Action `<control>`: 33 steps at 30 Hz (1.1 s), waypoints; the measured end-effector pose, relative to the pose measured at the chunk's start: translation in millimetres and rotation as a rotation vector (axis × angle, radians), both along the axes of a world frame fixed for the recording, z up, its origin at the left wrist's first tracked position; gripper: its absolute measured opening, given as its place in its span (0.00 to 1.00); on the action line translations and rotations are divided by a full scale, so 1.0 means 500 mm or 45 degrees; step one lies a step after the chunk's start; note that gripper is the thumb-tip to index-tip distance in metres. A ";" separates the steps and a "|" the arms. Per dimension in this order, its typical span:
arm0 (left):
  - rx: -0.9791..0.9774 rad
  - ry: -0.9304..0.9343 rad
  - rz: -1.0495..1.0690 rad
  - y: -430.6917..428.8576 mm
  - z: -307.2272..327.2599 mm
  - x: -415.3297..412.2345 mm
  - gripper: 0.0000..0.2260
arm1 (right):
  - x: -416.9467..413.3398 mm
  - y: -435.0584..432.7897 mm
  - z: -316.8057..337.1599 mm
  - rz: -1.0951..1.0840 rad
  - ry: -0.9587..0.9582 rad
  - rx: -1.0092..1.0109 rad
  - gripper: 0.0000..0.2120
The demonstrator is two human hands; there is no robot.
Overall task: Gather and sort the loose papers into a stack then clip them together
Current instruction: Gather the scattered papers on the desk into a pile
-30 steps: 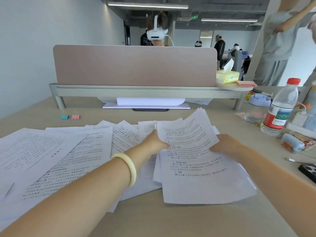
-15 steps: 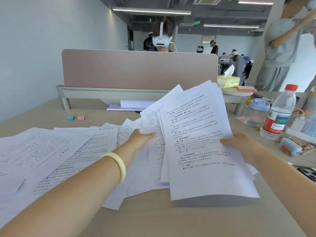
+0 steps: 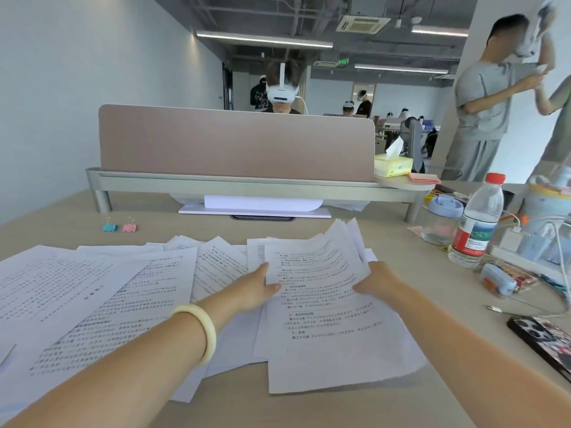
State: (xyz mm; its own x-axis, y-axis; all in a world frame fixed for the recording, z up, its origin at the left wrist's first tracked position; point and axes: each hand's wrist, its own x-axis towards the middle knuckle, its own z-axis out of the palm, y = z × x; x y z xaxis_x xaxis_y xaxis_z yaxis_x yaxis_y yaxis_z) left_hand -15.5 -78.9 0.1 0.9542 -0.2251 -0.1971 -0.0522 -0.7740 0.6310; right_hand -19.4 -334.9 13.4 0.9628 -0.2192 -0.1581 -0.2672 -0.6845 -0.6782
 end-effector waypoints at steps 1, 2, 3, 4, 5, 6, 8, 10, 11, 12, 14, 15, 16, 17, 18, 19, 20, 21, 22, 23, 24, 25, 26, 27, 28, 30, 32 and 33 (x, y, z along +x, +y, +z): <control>0.026 -0.002 -0.020 0.003 -0.001 0.001 0.30 | -0.001 -0.003 0.005 -0.027 0.002 -0.050 0.14; 0.046 -0.015 -0.034 0.004 0.001 0.001 0.29 | -0.003 -0.008 0.012 -0.052 -0.002 -0.071 0.15; 0.061 -0.023 -0.046 0.002 0.004 -0.001 0.29 | -0.005 -0.013 0.019 -0.075 -0.010 -0.072 0.17; 0.058 -0.031 -0.058 -0.001 0.005 -0.002 0.28 | -0.007 -0.019 0.026 -0.091 -0.029 -0.070 0.17; 0.041 -0.036 -0.074 -0.006 0.003 -0.003 0.28 | -0.010 -0.025 0.034 -0.100 -0.053 -0.077 0.17; 0.039 -0.054 -0.098 -0.013 0.004 -0.009 0.27 | -0.015 -0.030 0.043 -0.105 -0.075 -0.085 0.16; 0.085 -0.094 -0.127 -0.022 -0.002 -0.017 0.28 | -0.025 -0.042 0.061 -0.116 -0.100 -0.105 0.15; 0.173 -0.129 -0.134 -0.023 -0.013 -0.016 0.30 | -0.041 -0.053 0.079 -0.121 -0.113 -0.145 0.15; 0.214 -0.132 -0.126 -0.022 -0.014 -0.017 0.31 | -0.050 -0.059 0.089 -0.130 -0.128 -0.171 0.14; 0.243 -0.130 -0.113 -0.019 -0.015 -0.019 0.32 | -0.059 -0.066 0.100 -0.135 -0.148 -0.212 0.14; 0.290 -0.106 -0.082 -0.011 -0.019 -0.015 0.32 | -0.078 -0.081 0.132 -0.181 -0.201 -0.300 0.12; 0.310 -0.098 -0.067 -0.006 -0.020 -0.014 0.32 | -0.090 -0.086 0.153 -0.216 -0.238 -0.337 0.10; 0.313 -0.094 -0.054 -0.004 -0.019 -0.015 0.32 | -0.104 -0.090 0.175 -0.242 -0.279 -0.363 0.08; 0.276 -0.083 -0.043 -0.003 -0.018 -0.014 0.32 | -0.116 -0.093 0.197 -0.264 -0.322 -0.391 0.09; 0.204 -0.073 -0.030 -0.003 -0.015 -0.015 0.32 | -0.129 -0.092 0.218 -0.273 -0.369 -0.421 0.11; 0.106 -0.058 -0.006 -0.005 -0.010 -0.017 0.32 | -0.143 -0.088 0.239 -0.275 -0.427 -0.438 0.12; -0.007 -0.063 0.023 -0.010 -0.002 -0.019 0.32 | -0.155 -0.082 0.259 -0.269 -0.499 -0.436 0.12; -0.123 -0.073 0.054 -0.014 0.006 -0.017 0.32 | -0.166 -0.075 0.276 -0.256 -0.577 -0.412 0.12; -0.234 -0.086 0.091 -0.019 0.017 -0.017 0.33 | -0.175 -0.069 0.294 -0.238 -0.650 -0.367 0.11; -0.343 -0.091 0.134 -0.023 0.033 -0.016 0.35 | -0.183 -0.064 0.312 -0.230 -0.704 -0.300 0.11; -0.476 -0.080 0.180 -0.026 0.056 -0.019 0.36 | -0.188 -0.062 0.331 -0.229 -0.738 -0.205 0.12; -0.653 -0.059 0.212 -0.024 0.081 -0.019 0.39 | -0.191 -0.061 0.347 -0.225 -0.747 -0.091 0.13; -0.825 -0.051 0.227 -0.018 0.108 -0.020 0.41 | -0.190 -0.062 0.358 -0.208 -0.735 0.029 0.13; -0.951 -0.071 0.229 -0.008 0.138 -0.024 0.42 | -0.188 -0.061 0.363 -0.180 -0.708 0.160 0.13; -1.017 -0.114 0.244 0.007 0.165 -0.025 0.41 | -0.183 -0.057 0.360 -0.153 -0.669 0.294 0.12; -1.102 -0.211 0.313 0.049 0.205 -0.024 0.32 | -0.162 -0.046 0.335 -0.097 -0.582 0.544 0.12; -1.133 -0.259 0.361 0.096 0.220 -0.026 0.23 | -0.136 -0.028 0.287 -0.023 -0.471 0.728 0.13; -1.137 -0.218 0.340 0.118 0.216 -0.028 0.21 | -0.126 -0.014 0.256 0.032 -0.405 0.825 0.11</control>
